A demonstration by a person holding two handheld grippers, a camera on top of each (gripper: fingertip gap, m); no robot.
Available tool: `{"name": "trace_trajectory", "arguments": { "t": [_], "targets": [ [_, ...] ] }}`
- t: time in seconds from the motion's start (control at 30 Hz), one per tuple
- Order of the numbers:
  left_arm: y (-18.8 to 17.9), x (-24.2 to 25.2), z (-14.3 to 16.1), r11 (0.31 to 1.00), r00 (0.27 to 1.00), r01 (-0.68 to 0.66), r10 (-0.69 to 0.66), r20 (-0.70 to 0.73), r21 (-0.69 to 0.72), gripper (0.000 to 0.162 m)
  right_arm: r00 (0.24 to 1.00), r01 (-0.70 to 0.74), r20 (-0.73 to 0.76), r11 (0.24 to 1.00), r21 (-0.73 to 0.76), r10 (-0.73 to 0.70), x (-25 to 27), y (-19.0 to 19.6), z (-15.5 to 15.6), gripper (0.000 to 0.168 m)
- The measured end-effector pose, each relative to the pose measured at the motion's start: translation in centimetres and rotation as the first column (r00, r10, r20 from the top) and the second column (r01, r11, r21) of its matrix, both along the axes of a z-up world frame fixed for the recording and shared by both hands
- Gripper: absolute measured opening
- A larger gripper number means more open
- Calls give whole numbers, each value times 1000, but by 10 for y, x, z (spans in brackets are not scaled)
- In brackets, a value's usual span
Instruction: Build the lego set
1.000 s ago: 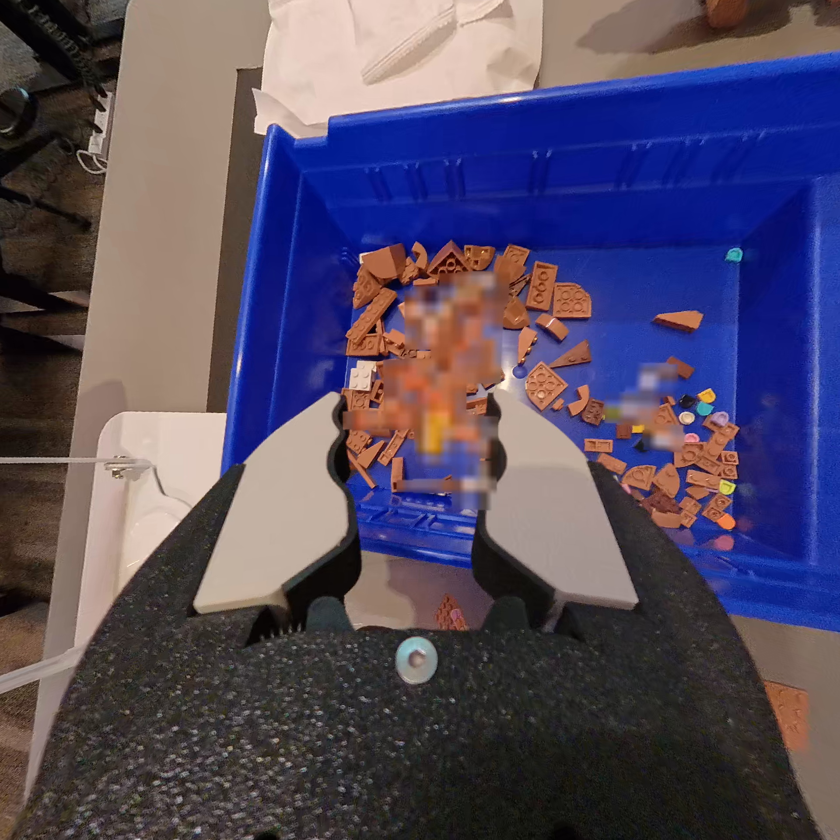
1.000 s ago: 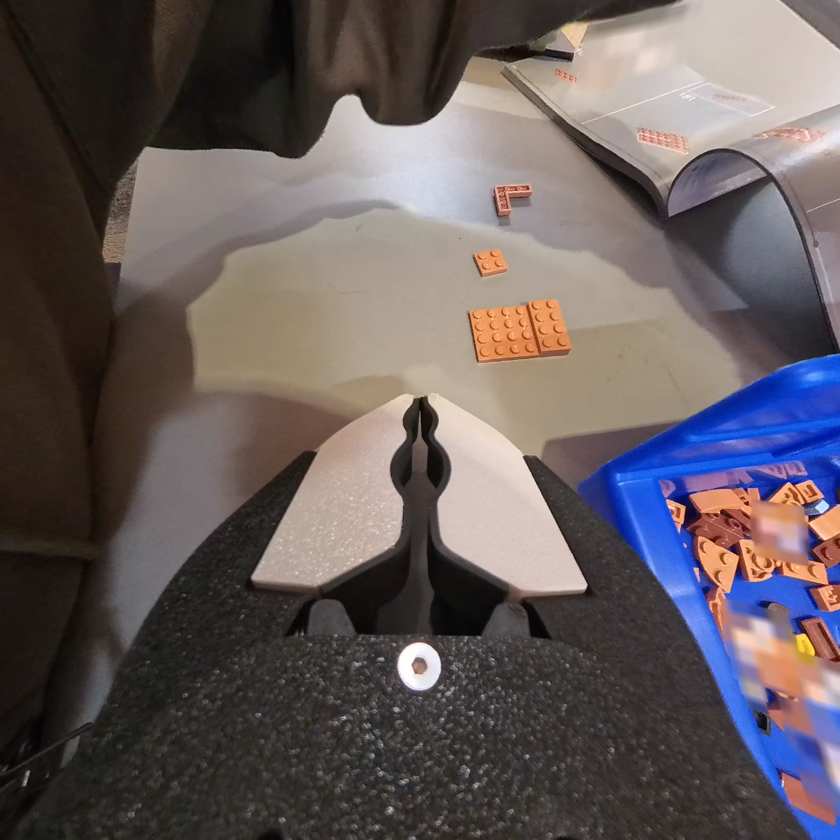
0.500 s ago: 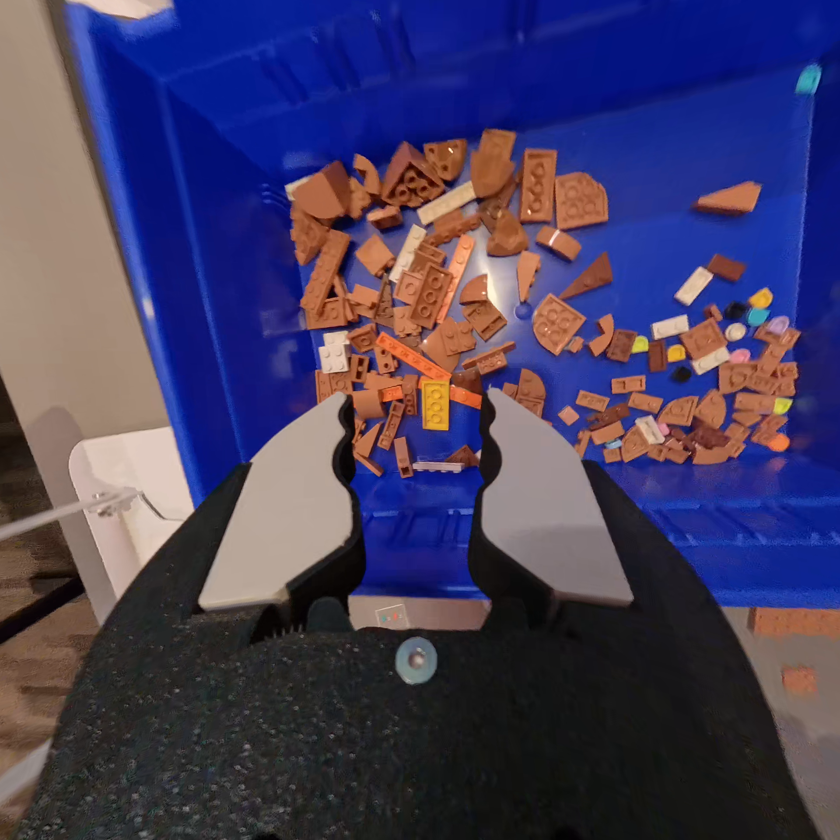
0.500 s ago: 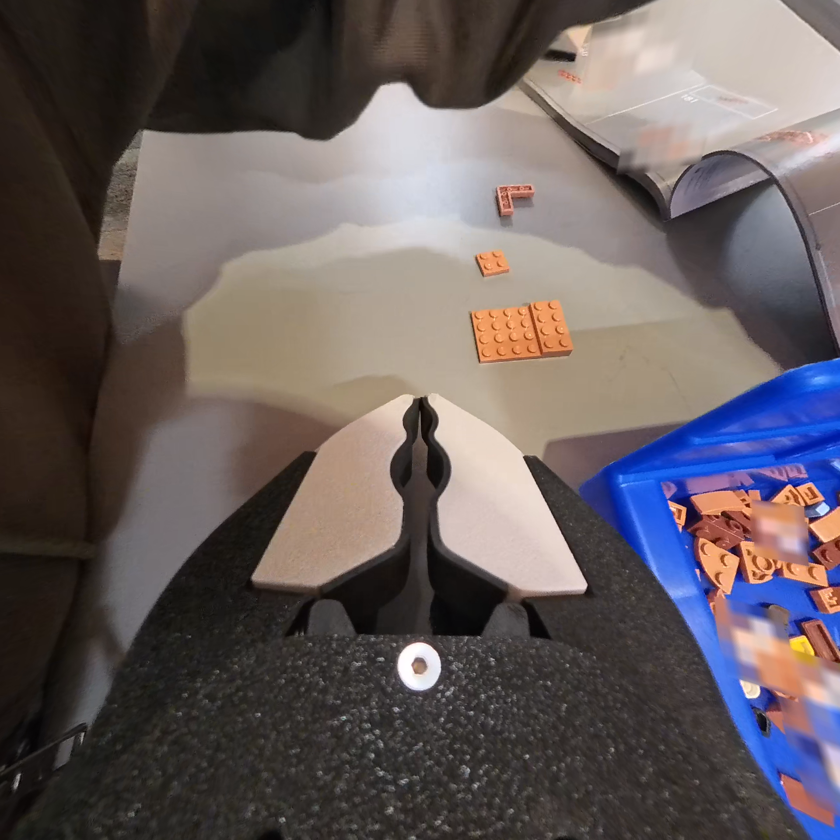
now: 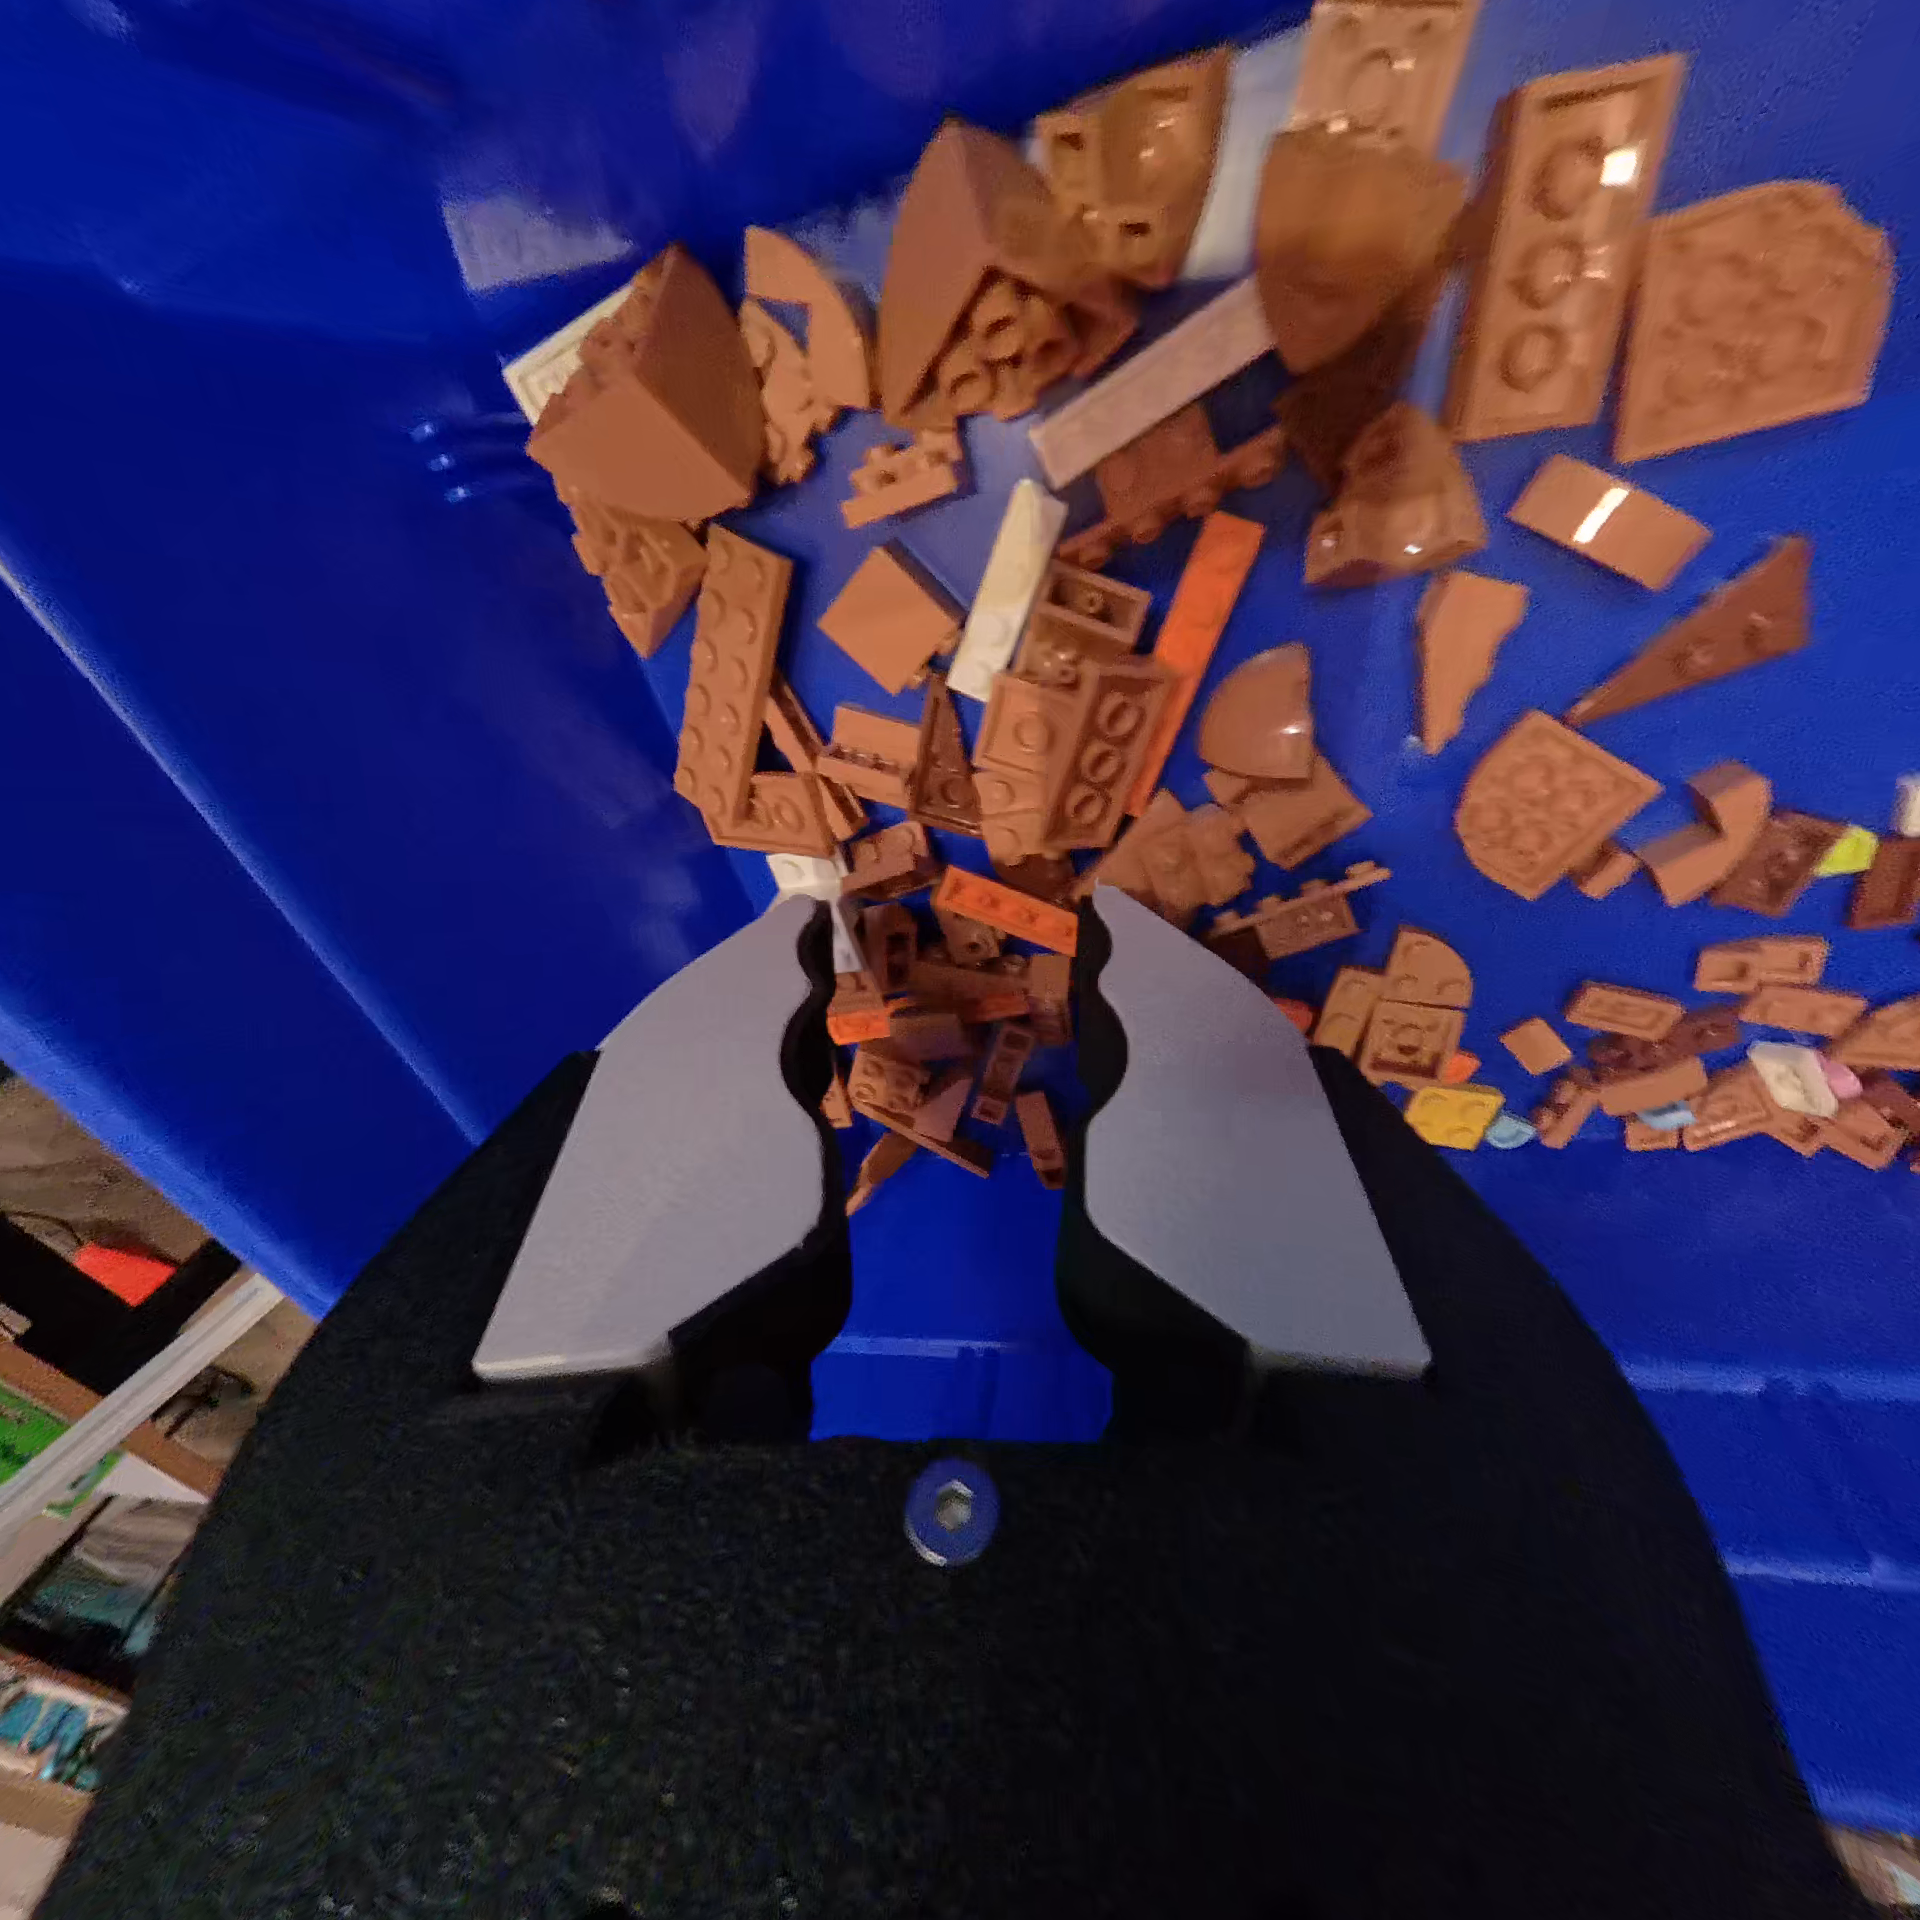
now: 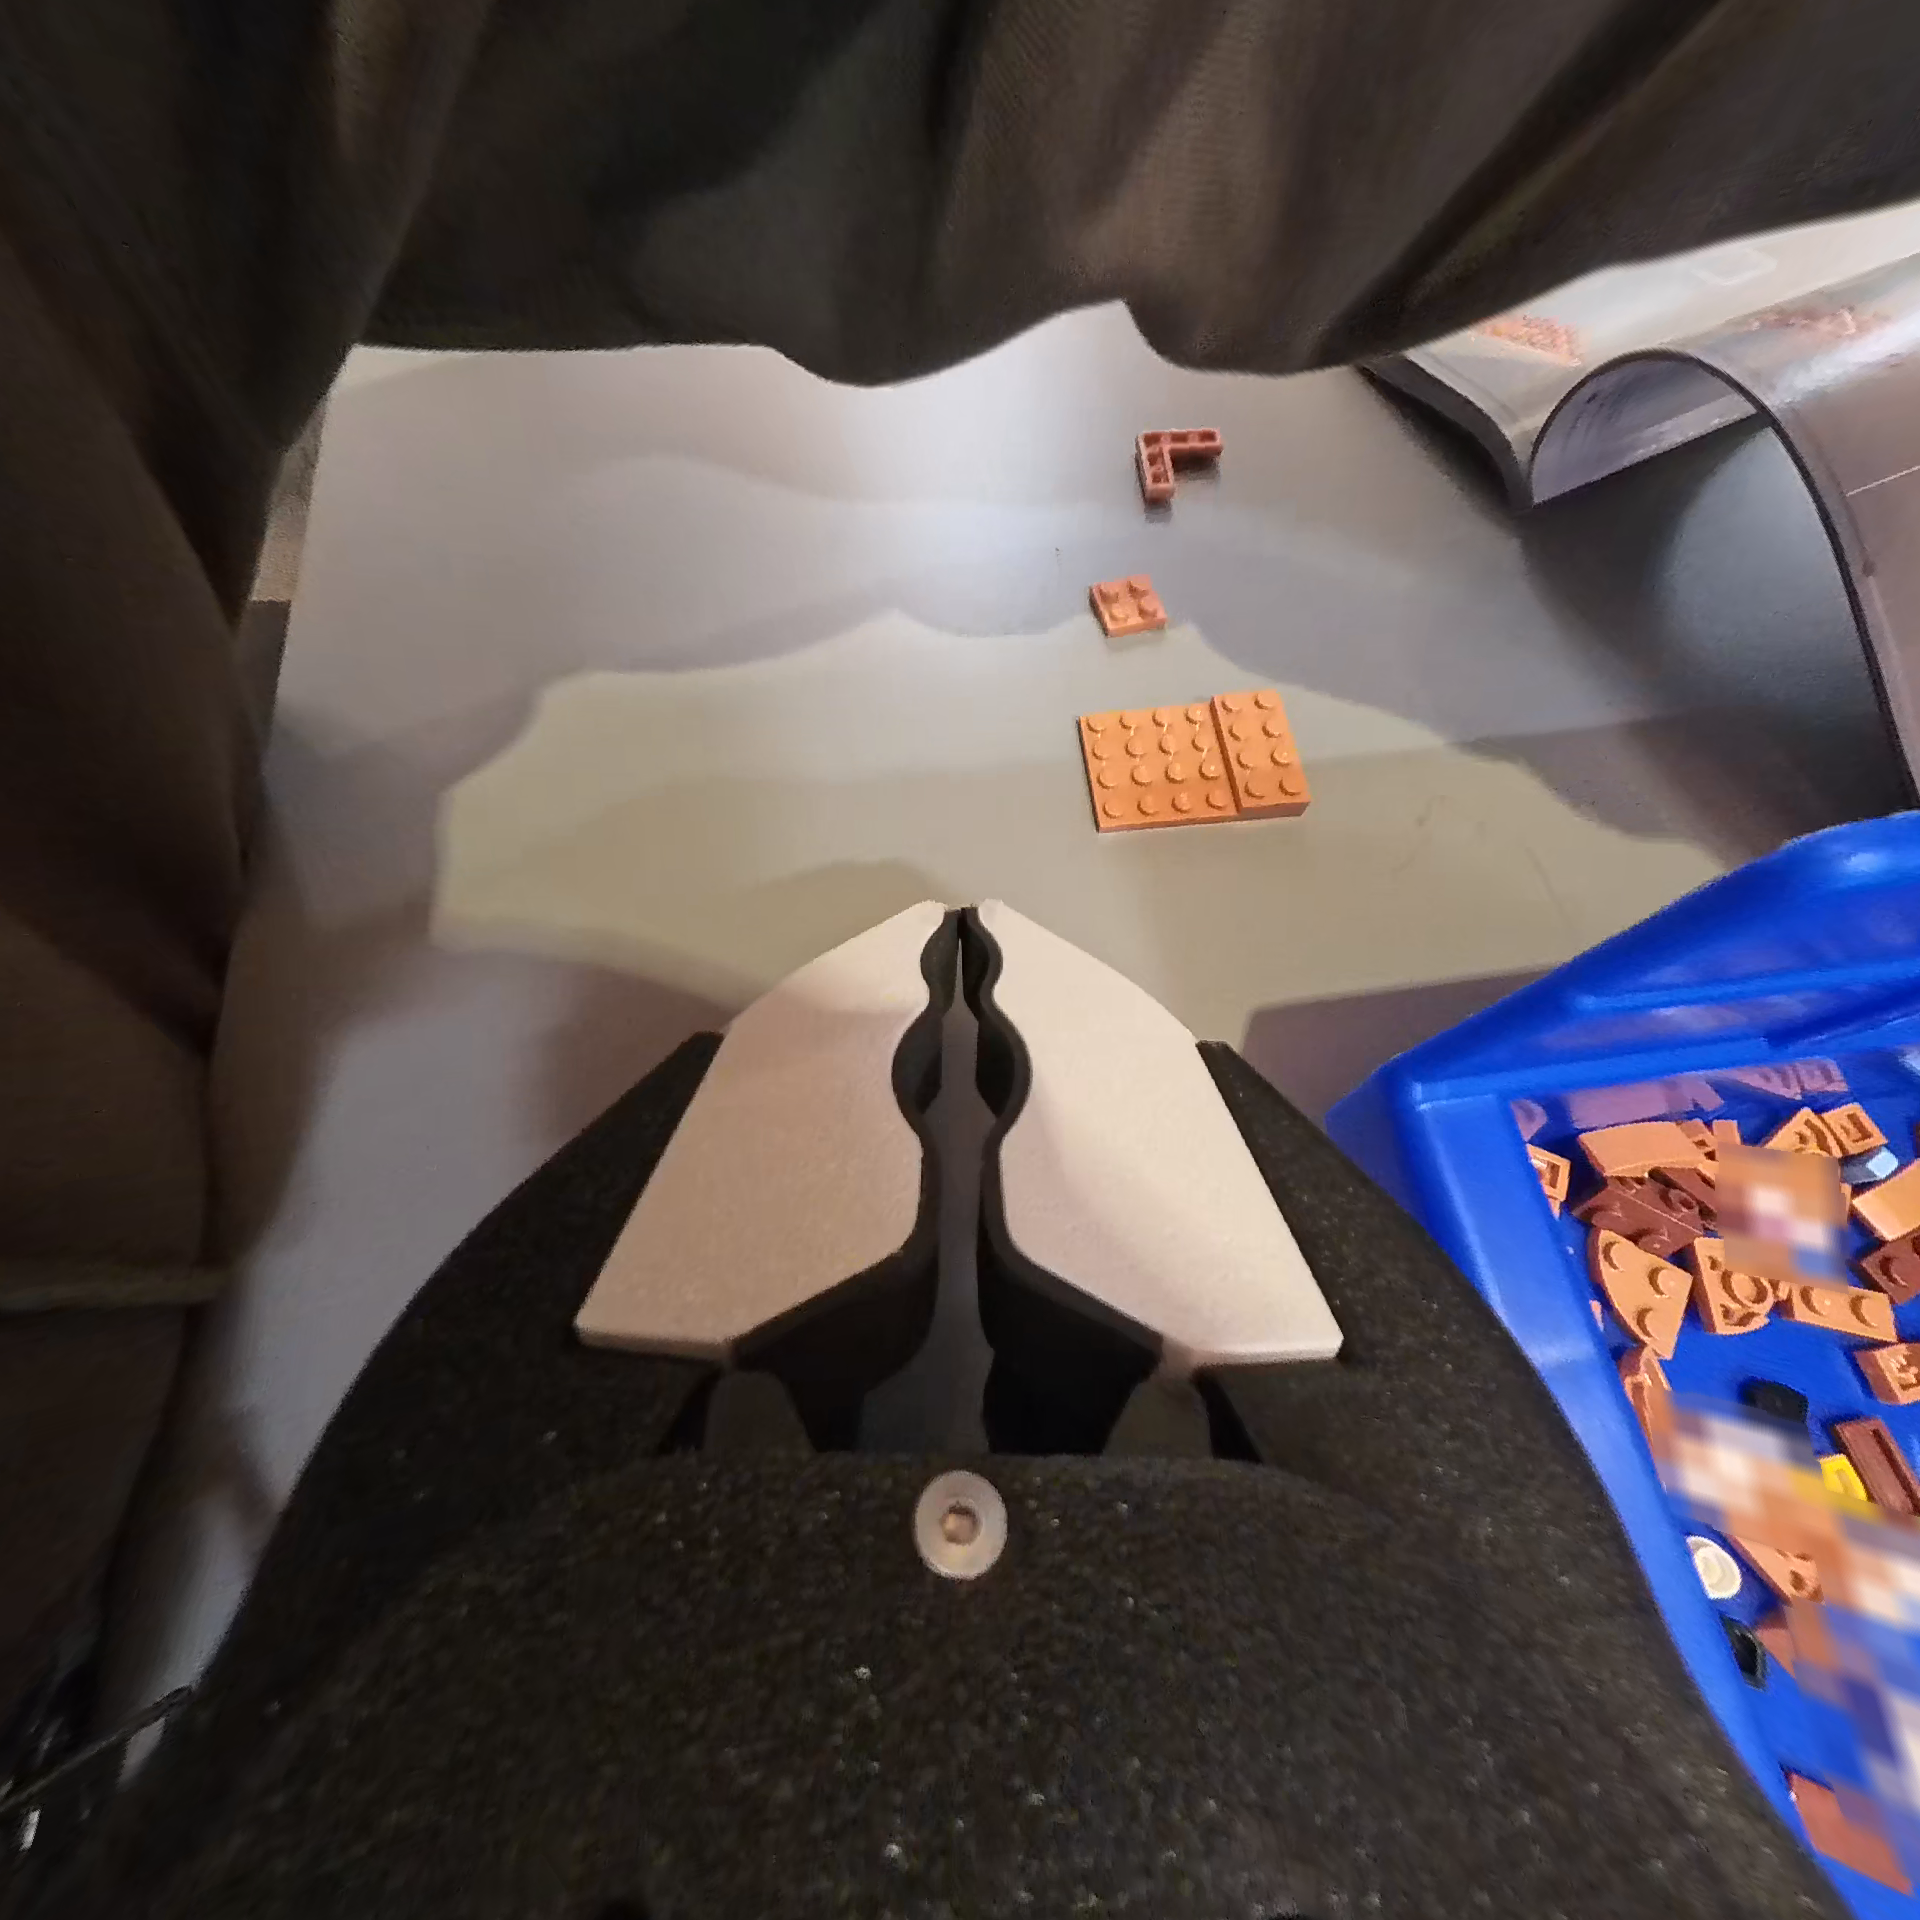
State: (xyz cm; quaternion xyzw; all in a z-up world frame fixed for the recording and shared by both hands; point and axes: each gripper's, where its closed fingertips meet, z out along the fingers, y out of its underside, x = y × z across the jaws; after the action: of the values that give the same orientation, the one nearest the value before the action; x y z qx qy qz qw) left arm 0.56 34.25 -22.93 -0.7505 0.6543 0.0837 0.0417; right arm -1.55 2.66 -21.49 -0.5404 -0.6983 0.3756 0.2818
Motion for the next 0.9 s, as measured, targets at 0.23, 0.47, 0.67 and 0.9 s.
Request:
{"name": "trace_trajectory", "arguments": {
  "t": [0.23, 0.47, 0.67, 0.9],
  "targets": [
    [7, 8, -11, 997, 997, -57, 60, 45, -54, 27, 1000, -2, -1, 1000, -3, 2, 0, 0, 0, 0],
    [4, 24, -7, 997, 988, -44, 53, 144, -70, 8, 1000, -3, 0, 1000, -6, 3, 0, 0, 0, 0],
    [5, 18, 11, 998, 984, -49, 56, 172, -41, 4, 1000, -4, -2, 1000, -7, 4, 0, 0, 0, 0],
    [-2, 34, 6, 996, 975, 43, -26, 220, -73, 18, 1000, -4, 0, 1000, -6, 4, 0, 0, 0, 0]
  ]
}}
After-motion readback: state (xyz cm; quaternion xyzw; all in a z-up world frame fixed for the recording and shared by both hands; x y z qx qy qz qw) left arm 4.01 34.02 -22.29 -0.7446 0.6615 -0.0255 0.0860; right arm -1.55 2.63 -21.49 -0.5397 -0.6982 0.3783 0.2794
